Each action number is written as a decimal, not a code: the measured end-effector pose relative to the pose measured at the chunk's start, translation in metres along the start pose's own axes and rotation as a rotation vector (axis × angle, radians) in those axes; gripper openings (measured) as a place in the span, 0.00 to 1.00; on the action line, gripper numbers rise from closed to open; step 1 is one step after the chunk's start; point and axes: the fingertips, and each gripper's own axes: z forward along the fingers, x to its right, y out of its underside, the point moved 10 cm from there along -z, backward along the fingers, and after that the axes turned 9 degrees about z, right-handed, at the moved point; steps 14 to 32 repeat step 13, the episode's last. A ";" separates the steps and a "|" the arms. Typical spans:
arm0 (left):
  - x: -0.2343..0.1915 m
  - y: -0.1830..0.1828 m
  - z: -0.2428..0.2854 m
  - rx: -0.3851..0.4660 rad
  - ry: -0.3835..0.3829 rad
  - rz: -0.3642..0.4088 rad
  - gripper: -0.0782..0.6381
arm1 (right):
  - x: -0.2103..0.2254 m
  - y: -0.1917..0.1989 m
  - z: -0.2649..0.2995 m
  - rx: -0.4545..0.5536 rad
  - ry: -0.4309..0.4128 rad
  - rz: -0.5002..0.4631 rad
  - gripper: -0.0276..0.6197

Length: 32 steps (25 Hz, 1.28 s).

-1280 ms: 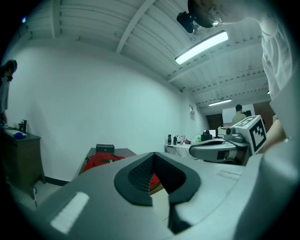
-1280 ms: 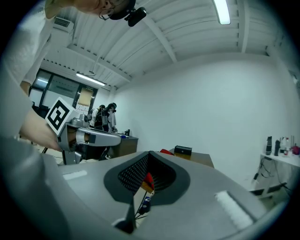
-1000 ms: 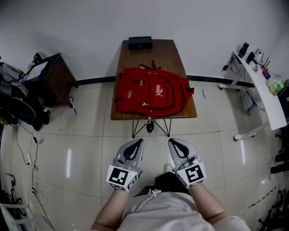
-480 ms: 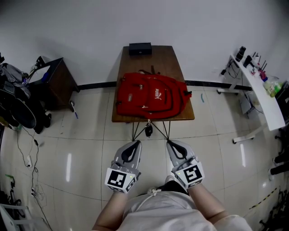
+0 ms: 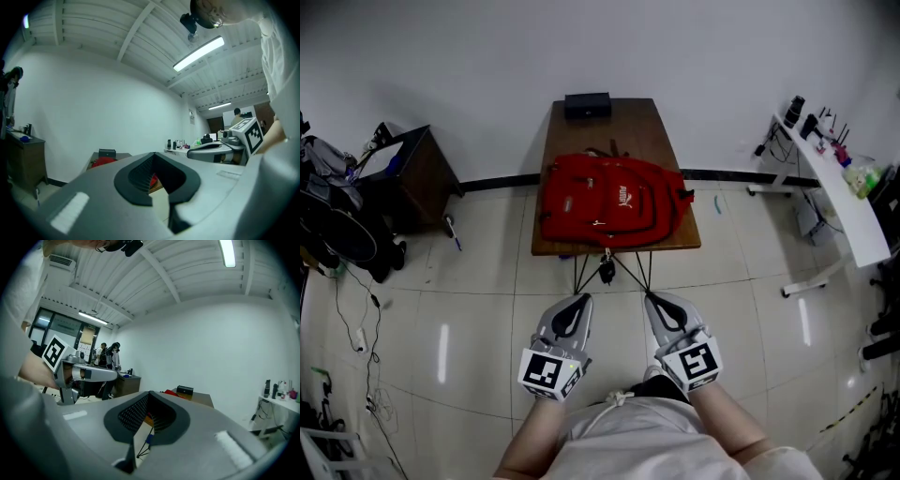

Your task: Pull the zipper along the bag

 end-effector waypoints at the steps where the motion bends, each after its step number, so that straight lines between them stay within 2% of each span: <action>1: 0.000 -0.001 -0.001 0.006 0.002 0.001 0.12 | -0.001 -0.001 0.000 0.004 0.002 -0.001 0.05; 13: 0.007 -0.006 -0.008 0.006 0.029 0.017 0.12 | -0.010 -0.003 -0.005 0.004 0.006 -0.005 0.05; 32: 0.007 -0.006 -0.008 0.006 0.029 0.017 0.12 | -0.010 -0.003 -0.005 0.004 0.006 -0.005 0.05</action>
